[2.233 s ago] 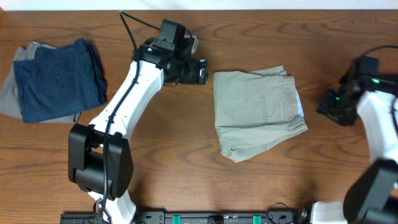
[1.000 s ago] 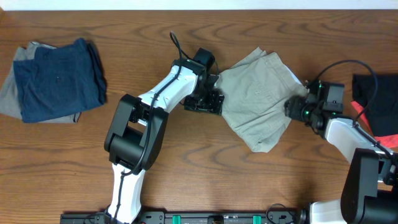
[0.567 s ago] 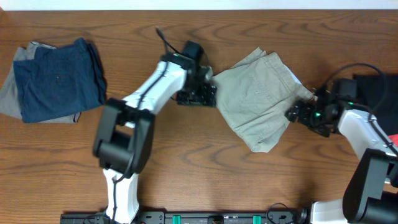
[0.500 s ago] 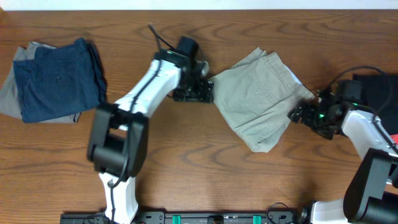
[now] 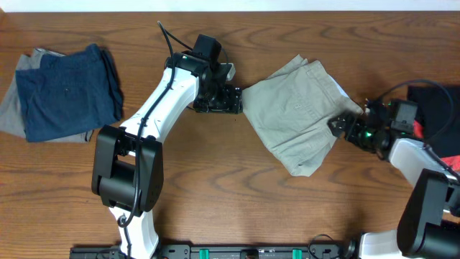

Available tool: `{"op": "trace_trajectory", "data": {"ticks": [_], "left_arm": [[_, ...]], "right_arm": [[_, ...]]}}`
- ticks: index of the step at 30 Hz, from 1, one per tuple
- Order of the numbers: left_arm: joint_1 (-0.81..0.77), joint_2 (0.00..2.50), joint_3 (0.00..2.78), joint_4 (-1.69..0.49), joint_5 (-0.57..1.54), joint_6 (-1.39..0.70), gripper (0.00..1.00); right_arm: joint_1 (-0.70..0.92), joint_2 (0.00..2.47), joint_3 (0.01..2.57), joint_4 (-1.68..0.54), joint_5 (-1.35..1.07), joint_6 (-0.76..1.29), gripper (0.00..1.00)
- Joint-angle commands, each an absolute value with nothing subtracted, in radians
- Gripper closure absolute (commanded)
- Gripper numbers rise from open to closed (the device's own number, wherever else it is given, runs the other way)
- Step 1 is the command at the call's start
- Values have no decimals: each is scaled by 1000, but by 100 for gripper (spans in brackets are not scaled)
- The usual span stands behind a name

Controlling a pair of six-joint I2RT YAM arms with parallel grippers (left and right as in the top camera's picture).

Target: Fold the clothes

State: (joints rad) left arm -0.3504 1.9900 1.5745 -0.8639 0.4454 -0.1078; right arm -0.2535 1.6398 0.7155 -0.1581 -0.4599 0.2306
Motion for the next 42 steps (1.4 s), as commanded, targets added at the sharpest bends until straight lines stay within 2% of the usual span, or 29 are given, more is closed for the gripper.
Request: {"op": "trace_trajectory", "data": {"ticks": [1,4,6,8,10,12,21,28,34,42], "left_arm": [[-351,1991,1567,-868,452,-109,21],[-351,1991,1567,-871,452,-110,21],[-351,1991,1567,-876,452,-110,21],[-351,1991,1567,-882,452,-110,21],[-351,1991,1567,-890,452,-110,21],[-351,1991,1567,-900,452,-110,21],[-351,1991,1567,-908,452,-110,21],[-351,1991,1567,-913,452,-110,21],[-351,1991,1567,-916,452,-110,21],[-351,1991,1567,-928,452,-110,21]], "right_arm": [[-208,1726,655,-101,-488,339,1],[-163,1798,654,0,-514,385,4],[-137,1839,654,60,-529,397,16],[-118,1866,654,112,-523,396,40],[-110,1876,654,156,-505,396,74],[-112,1876,654,198,-498,396,97],[-151,1788,746,207,-500,341,99],[-265,1609,995,-126,-269,266,99],[-432,1523,1224,-388,-131,169,99],[-630,1524,1290,-461,14,126,99]]}}
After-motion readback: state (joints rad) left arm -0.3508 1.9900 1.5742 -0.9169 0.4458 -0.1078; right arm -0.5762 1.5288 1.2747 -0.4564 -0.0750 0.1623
